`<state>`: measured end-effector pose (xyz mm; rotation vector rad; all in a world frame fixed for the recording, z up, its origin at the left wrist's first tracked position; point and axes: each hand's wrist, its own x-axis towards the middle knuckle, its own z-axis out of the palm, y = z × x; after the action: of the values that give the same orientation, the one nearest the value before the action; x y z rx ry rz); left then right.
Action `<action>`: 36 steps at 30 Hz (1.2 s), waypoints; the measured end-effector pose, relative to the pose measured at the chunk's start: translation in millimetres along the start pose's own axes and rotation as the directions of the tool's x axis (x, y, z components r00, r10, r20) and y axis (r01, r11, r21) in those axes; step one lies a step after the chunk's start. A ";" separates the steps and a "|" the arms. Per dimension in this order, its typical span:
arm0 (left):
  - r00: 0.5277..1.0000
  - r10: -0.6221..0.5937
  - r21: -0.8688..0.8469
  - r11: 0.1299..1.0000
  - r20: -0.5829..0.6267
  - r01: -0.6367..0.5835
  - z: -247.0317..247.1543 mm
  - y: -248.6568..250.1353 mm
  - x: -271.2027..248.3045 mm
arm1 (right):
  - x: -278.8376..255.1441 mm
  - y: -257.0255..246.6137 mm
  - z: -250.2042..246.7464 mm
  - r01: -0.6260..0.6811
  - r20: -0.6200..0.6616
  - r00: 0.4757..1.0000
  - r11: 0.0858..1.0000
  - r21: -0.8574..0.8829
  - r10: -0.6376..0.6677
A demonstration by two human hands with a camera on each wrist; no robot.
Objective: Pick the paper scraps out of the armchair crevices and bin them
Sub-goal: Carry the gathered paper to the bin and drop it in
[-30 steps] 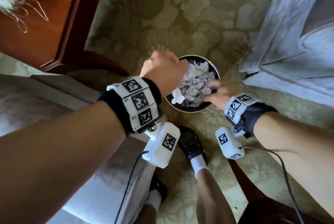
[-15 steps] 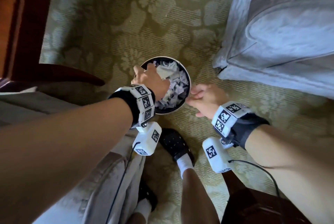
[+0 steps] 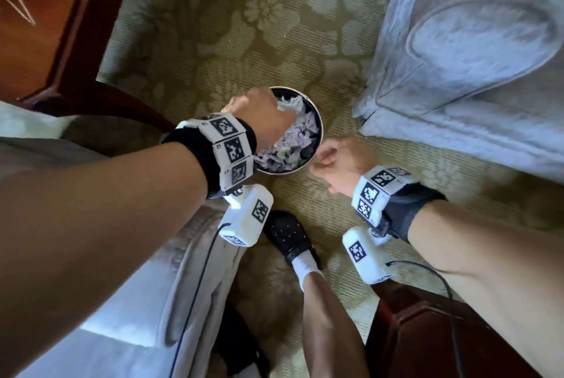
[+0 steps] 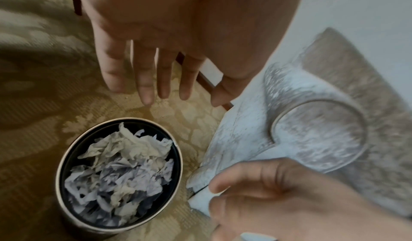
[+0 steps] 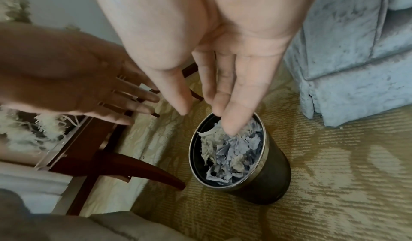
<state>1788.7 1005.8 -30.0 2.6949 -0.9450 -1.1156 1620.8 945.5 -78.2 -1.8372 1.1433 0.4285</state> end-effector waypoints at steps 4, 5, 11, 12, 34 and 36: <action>0.995 0.039 -0.077 0.996 -0.094 -0.047 -30.6 -22.7 -60.5 | -41.7 -33.2 7.5 0.060 -0.074 0.995 0.992 -0.108 -0.069; 0.991 0.036 -0.109 0.993 -0.130 -0.051 -37.7 -33.9 -76.3 | -55.2 -45.6 10.1 0.079 -0.091 0.992 0.988 -0.131 -0.092; 0.942 0.019 -0.342 0.929 -0.334 -0.140 -71.2 -125.6 -181.0 | -152.6 -111.7 34.6 0.259 -0.143 0.941 0.923 -0.284 -0.308; 0.927 0.020 -0.378 0.910 -0.374 -0.172 -72.1 -141.4 -199.9 | -168.4 -119.6 42.9 0.288 -0.172 0.921 0.908 -0.305 -0.350; 0.943 -0.277 -0.457 0.873 -0.184 0.167 97.7 -353.2 -282.5 | -201.9 -110.4 324.7 0.058 0.015 0.998 0.950 -0.308 -0.056; 0.950 -0.264 -0.448 0.879 -0.169 0.164 102.5 -355.0 -277.9 | -187.9 -115.3 340.8 -0.048 0.010 0.999 0.974 -0.220 0.051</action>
<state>1751.5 1466.7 -37.1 2.5194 -0.3168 -0.8902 1676.2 1347.5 -74.3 -1.9945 1.1709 0.6186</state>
